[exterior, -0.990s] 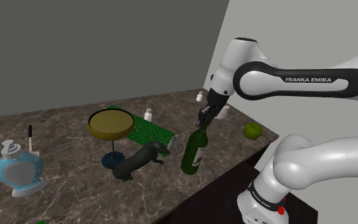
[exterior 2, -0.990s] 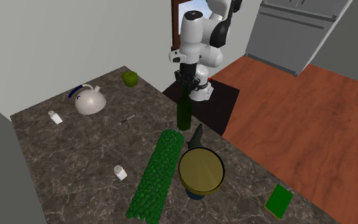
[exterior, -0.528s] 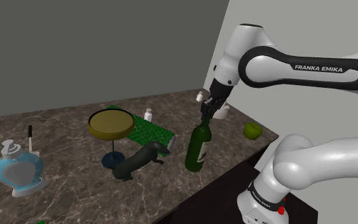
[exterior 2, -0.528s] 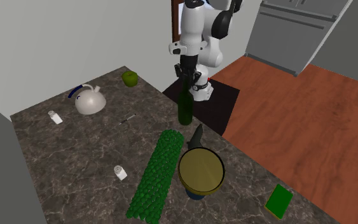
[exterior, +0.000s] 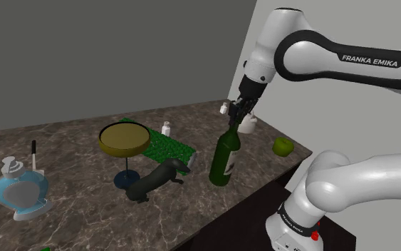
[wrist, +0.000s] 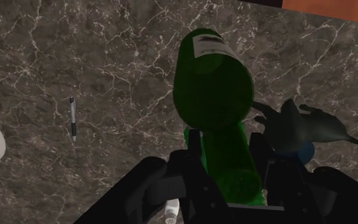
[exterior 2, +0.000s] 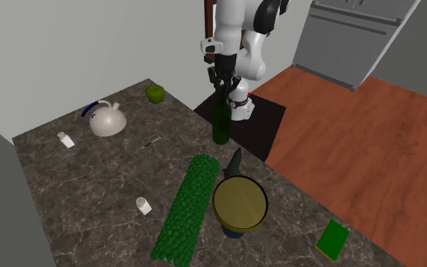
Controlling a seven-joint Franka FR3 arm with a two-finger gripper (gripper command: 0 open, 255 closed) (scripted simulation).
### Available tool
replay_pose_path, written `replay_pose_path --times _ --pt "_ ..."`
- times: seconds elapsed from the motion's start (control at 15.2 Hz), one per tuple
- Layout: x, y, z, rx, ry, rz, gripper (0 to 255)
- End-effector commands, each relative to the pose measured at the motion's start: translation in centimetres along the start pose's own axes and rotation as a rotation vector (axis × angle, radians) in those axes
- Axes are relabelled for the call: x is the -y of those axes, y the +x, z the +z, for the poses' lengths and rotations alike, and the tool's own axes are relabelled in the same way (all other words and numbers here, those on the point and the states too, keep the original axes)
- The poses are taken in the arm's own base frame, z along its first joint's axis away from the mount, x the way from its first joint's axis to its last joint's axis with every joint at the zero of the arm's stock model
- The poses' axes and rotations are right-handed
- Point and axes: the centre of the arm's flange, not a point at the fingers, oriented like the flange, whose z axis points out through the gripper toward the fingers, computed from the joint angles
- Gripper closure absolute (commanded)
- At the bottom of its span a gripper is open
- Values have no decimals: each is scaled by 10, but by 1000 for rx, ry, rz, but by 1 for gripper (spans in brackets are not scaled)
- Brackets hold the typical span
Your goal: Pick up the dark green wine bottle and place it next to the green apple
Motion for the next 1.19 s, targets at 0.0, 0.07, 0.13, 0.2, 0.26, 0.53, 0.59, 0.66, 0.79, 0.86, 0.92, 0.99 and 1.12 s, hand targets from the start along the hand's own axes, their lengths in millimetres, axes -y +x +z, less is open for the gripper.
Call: replay_pose_path --times 0.0,0.07,0.13,0.2,0.26,0.53,0.59,0.66,0.79,0.86,0.92,0.99,1.12 --pt "1 1 -12 0 0 0 255" --pt "1 2 -17 0 0 0 255" --pt "1 2 -23 0 0 0 255" --pt "1 3 -28 0 0 0 255" --pt "1 3 -33 0 0 0 255" --pt "1 5 -54 0 0 0 255" --pt "1 6 -59 0 0 0 255" --pt "1 6 -65 0 0 0 255" --pt "1 7 -75 0 0 0 255" --pt "1 8 -80 0 0 0 255" --pt "1 8 -86 0 0 0 255" --pt "1 9 -91 0 0 0 255" --pt "1 10 -101 0 0 0 255"
